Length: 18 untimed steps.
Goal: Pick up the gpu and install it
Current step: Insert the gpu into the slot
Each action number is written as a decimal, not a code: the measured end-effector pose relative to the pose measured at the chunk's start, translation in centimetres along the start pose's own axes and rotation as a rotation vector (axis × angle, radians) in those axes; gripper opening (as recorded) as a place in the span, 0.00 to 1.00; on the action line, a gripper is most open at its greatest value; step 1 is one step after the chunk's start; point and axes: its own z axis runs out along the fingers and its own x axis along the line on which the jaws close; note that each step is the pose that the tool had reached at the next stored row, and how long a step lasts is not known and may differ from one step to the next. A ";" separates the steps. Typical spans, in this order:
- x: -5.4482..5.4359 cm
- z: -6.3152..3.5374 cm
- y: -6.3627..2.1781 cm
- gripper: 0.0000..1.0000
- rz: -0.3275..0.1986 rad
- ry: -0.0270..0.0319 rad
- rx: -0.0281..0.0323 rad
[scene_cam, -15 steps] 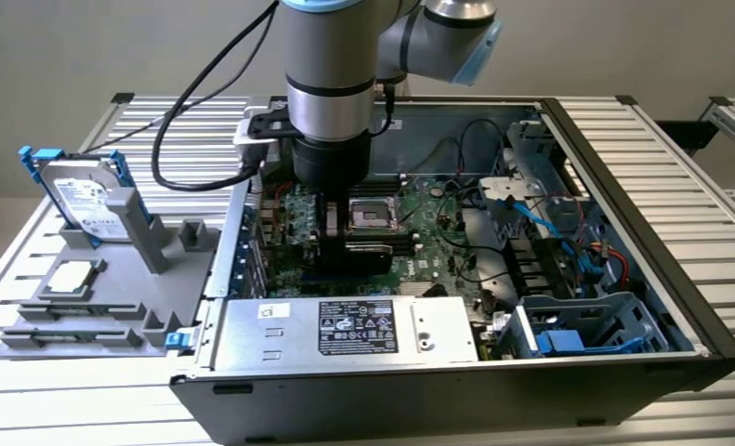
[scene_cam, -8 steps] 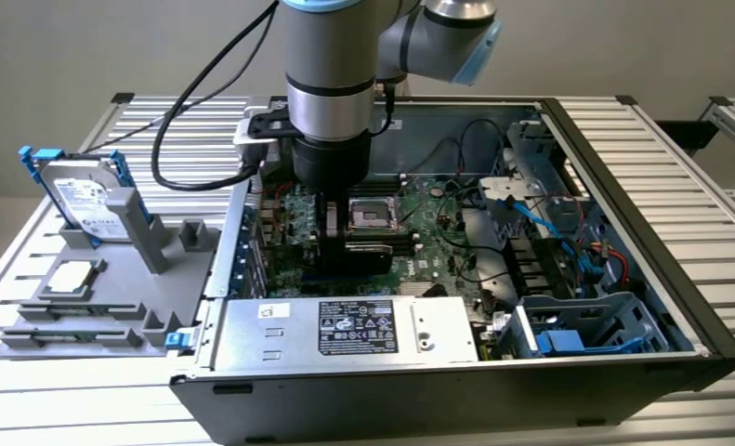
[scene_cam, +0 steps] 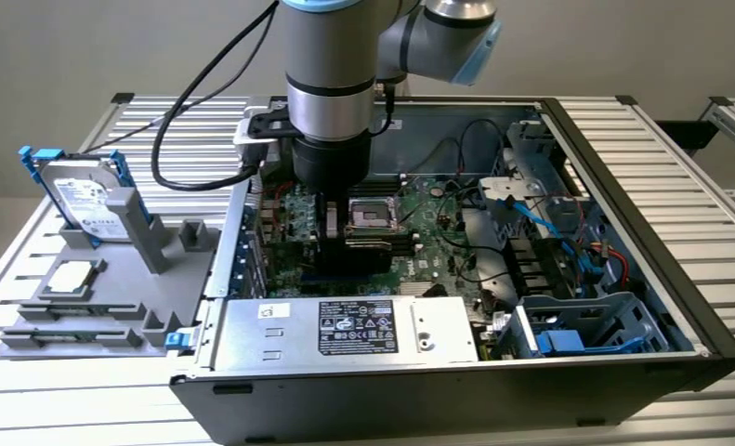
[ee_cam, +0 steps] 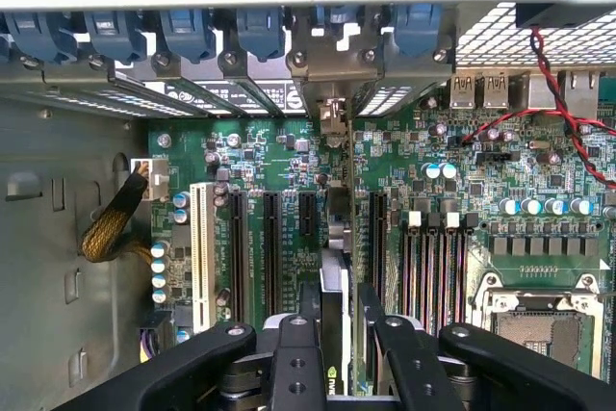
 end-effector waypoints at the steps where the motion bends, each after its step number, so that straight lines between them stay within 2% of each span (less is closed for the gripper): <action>1: 0.0 0.00 0.00 0.26 0.000 -0.0001 -0.0003; 4: 0.0 -0.10 0.00 0.26 0.000 -0.0007 -0.0024; 8: 0.0 -0.15 0.00 0.26 0.000 -0.0041 -0.0085; 13: 0.1 -0.14 -0.01 0.26 -0.001 -0.0081 -0.0096; 18: 0.4 -0.12 -0.11 0.26 -0.001 -0.0183 -0.0097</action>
